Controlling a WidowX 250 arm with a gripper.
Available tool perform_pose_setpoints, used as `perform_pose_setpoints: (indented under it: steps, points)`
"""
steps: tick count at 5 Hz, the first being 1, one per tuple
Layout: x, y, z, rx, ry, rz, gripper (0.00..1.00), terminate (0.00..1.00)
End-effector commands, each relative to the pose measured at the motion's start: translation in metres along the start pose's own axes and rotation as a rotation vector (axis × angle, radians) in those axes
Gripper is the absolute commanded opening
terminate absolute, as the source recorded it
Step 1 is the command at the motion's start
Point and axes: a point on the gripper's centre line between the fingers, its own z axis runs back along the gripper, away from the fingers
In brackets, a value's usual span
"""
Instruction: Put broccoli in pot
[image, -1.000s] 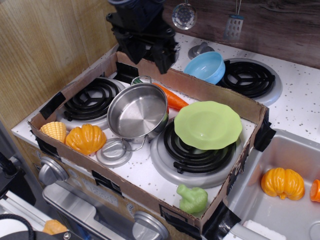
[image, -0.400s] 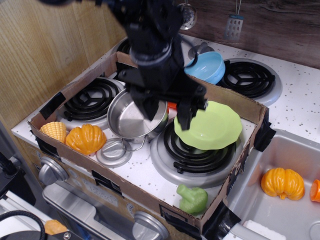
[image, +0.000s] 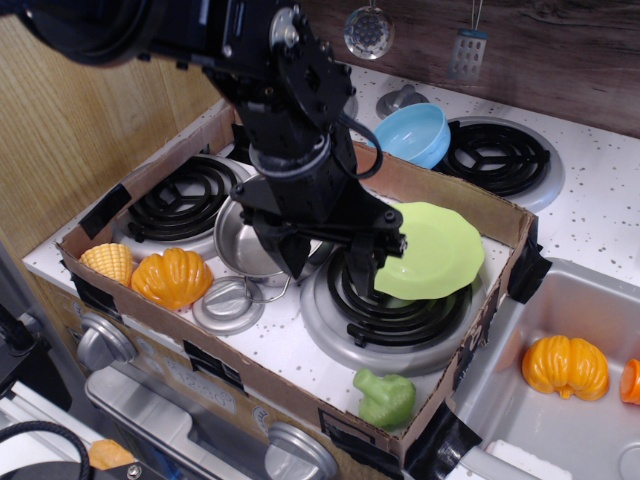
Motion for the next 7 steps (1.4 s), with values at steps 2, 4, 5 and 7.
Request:
perform_pose_setpoints:
  steps: [2,4,5,7]
  points:
    - [-0.019,-0.021,-0.018,-0.033,-0.043,0.051,1.0,0.0]
    - [-0.018,-0.028,-0.03,-0.07,-0.036,0.074,1.0,0.0]
    - [-0.02,-0.027,-0.039,-0.089,-0.032,0.088,1.0,0.0]
    - [-0.034,-0.027,-0.044,-0.185,-0.016,0.188,1.0,0.0]
